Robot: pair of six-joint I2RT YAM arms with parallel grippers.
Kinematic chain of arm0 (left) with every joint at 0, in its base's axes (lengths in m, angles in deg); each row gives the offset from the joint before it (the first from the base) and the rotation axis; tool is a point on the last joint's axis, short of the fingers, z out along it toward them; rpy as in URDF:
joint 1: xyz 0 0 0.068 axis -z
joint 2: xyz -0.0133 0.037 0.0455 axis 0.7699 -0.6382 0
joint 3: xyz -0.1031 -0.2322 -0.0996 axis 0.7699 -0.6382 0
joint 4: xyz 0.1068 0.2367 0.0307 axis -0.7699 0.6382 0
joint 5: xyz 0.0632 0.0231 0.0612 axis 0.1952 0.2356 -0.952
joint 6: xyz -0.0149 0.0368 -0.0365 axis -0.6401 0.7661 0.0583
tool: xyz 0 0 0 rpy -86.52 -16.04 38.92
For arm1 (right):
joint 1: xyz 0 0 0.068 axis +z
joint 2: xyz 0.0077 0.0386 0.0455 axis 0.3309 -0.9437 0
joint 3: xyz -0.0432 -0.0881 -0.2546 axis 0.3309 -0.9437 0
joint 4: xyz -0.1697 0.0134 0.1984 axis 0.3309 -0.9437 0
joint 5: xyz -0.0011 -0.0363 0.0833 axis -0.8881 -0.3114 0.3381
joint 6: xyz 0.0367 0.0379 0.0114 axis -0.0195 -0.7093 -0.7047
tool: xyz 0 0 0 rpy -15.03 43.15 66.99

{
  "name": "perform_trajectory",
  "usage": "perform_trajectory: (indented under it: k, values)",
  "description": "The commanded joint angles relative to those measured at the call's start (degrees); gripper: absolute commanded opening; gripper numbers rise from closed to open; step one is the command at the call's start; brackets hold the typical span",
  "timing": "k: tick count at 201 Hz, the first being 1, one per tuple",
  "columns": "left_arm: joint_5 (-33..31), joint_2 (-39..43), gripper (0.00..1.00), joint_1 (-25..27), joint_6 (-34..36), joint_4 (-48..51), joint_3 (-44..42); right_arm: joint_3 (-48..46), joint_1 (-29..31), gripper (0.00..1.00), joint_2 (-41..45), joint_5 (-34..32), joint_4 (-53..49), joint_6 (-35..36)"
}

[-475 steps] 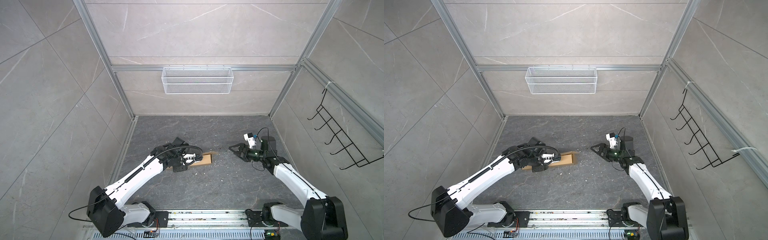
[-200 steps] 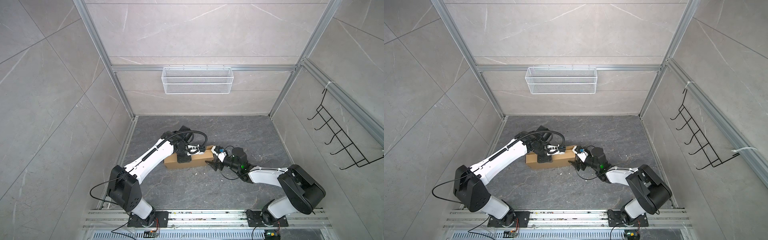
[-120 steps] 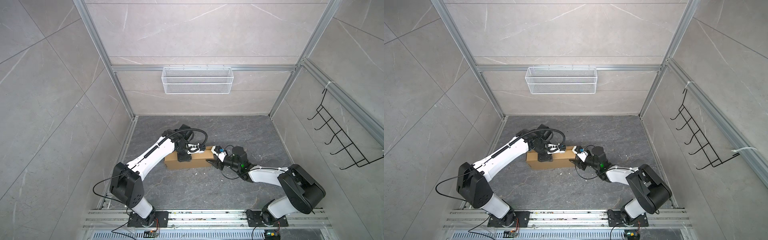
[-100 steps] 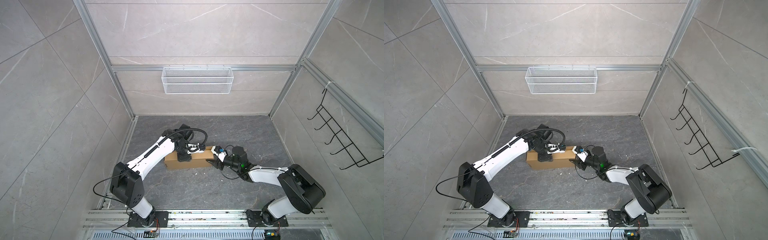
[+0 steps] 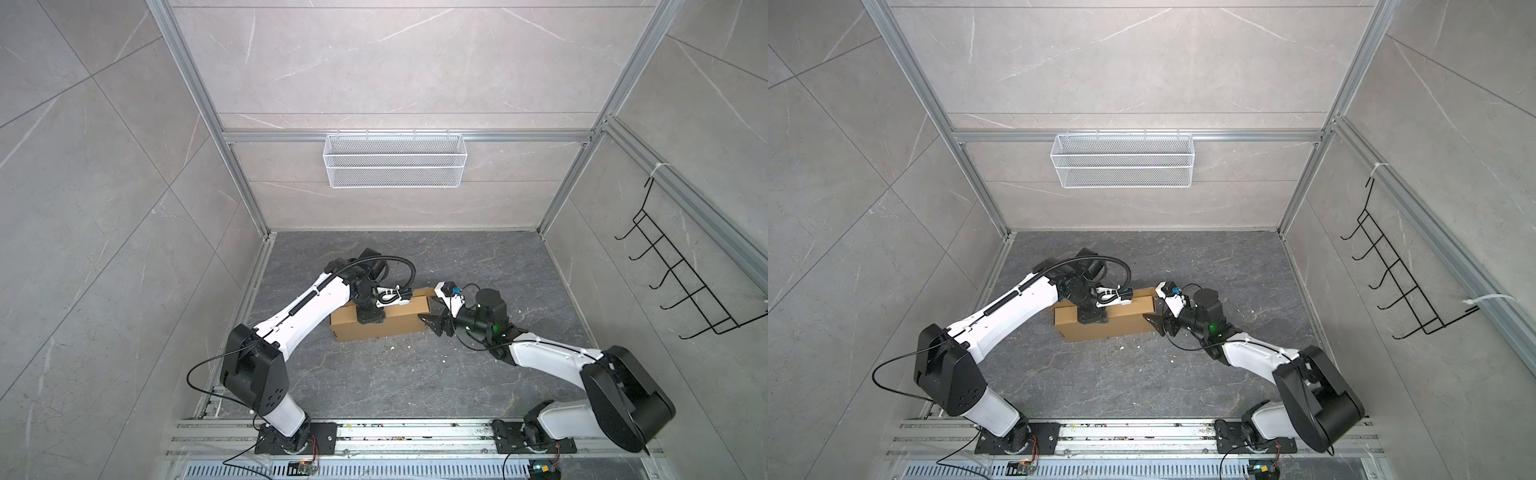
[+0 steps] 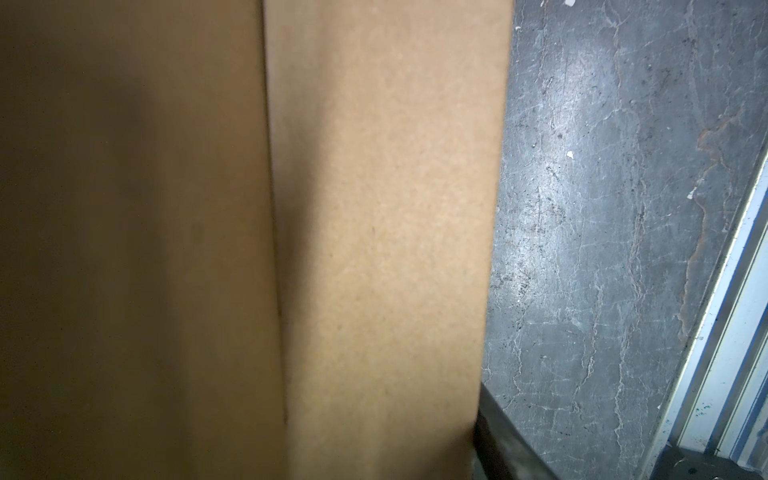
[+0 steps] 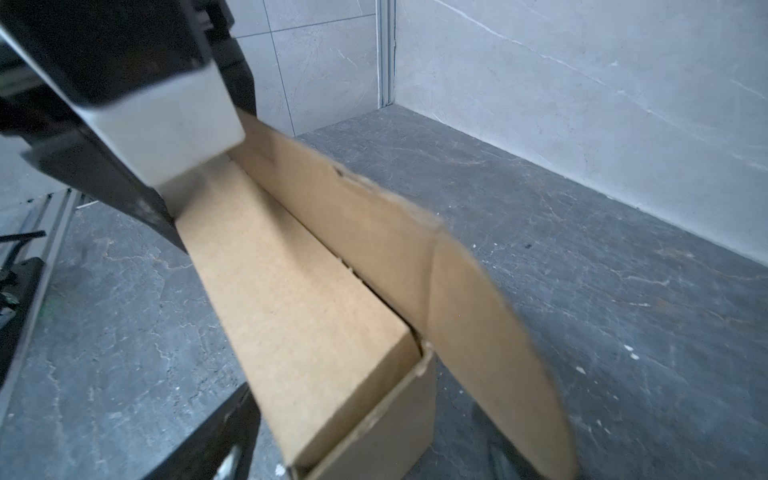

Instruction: Fold the paper box

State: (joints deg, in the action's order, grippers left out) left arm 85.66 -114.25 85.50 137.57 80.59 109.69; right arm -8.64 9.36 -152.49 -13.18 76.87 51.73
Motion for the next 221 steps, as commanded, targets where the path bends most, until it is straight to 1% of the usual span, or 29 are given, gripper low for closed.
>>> perform_trajectory:
  k: [1, 20, 30, 36, 42, 48, 57, 67, 83, 97, 119, 148, 184, 221]
  values:
    - [2.24, -0.26, 0.52, 0.55, -0.45, 0.98, 0.24, 0.92, -0.21, 0.82, 5.8, 1.34, -10.02, -4.68]
    - [1.89, -0.67, 0.52, 0.78, -0.48, 1.02, 0.6, 1.89, -0.25, 0.82, 10.07, -1.74, -19.17, -7.8]
    - [1.73, -0.76, 0.52, 0.96, -0.56, 1.02, 0.7, 3.22, -0.23, 0.8, 12.06, -7.01, -24.82, -12.64]
    - [1.76, -0.76, 0.52, 0.99, -0.54, 0.96, 0.77, 4.91, -0.57, 0.8, 12.95, -8.49, -29.18, -15.55]
    - [1.73, -0.83, 0.52, 1.05, -0.51, 1.0, 0.77, 7.72, -1.06, 0.78, 13.32, -7.56, -34.91, -17.25]
    - [1.72, -0.89, 0.52, 1.05, -0.59, 0.93, 0.74, 9.68, -1.22, 0.77, 13.27, -6.35, -38.59, -18.45]
    - [1.7, -1.19, 0.52, 1.17, -0.54, 0.87, 0.9, 13.51, -1.29, 0.74, 12.46, -3.16, -45.03, -20.27]
    - [1.63, -1.59, 0.52, 1.25, -0.65, 0.86, 1.09, 16.18, -1.27, 0.72, 11.54, 0.06, -49.19, -21.64]
    - [1.65, -2.03, 0.52, 1.47, -0.85, 0.93, 1.11, 18.74, -1.35, 0.69, 10.52, 0.3, -53.39, -25.75]
    - [1.72, -2.12, 0.52, 1.61, -1.18, 0.93, 1.07, 20.1, -1.35, 0.66, 9.63, 0.58, -54.85, -28.63]
    - [1.67, -2.04, 0.52, 1.67, -1.29, 0.88, 1.0, 20.52, -1.35, 0.62, 8.61, 0.59, -53.18, -32.52]
    - [1.87, -2.03, 0.52, 1.75, -1.43, 0.94, 1.06, 20.44, -1.11, 0.58, 7.5, -1.95, -51.11, -34.0]
    - [1.76, -2.17, 0.52, 1.88, -1.38, 0.9, 1.1, 20.32, -0.53, 0.58, 5.11, -2.3, -47.02, -36.84]
    - [1.91, -2.3, 0.52, 1.87, -1.46, 0.94, 1.07, 21.53, 0.56, 0.56, 2.14, -4.22, -45.54, -37.37]
